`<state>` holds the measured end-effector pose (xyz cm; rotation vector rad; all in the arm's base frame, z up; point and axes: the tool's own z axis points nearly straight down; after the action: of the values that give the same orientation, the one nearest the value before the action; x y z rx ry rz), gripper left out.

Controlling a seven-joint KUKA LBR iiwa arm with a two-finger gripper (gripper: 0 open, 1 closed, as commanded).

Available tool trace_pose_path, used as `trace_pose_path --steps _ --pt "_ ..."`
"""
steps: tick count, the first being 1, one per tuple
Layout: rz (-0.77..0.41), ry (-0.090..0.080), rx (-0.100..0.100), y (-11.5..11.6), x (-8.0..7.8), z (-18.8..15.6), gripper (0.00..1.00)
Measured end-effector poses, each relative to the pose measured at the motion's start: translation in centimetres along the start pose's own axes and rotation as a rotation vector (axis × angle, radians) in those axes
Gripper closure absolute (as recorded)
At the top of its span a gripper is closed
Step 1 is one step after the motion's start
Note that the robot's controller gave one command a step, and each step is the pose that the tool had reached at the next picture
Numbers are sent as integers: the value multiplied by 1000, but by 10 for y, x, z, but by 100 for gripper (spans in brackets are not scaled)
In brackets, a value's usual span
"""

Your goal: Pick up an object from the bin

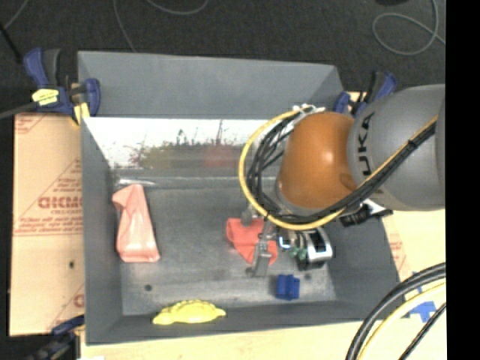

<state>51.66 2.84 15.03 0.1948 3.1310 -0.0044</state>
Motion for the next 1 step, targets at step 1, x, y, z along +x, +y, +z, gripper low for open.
trace_pose_path --steps 1 --pt "-87 13 -4 15 8 -40 0"
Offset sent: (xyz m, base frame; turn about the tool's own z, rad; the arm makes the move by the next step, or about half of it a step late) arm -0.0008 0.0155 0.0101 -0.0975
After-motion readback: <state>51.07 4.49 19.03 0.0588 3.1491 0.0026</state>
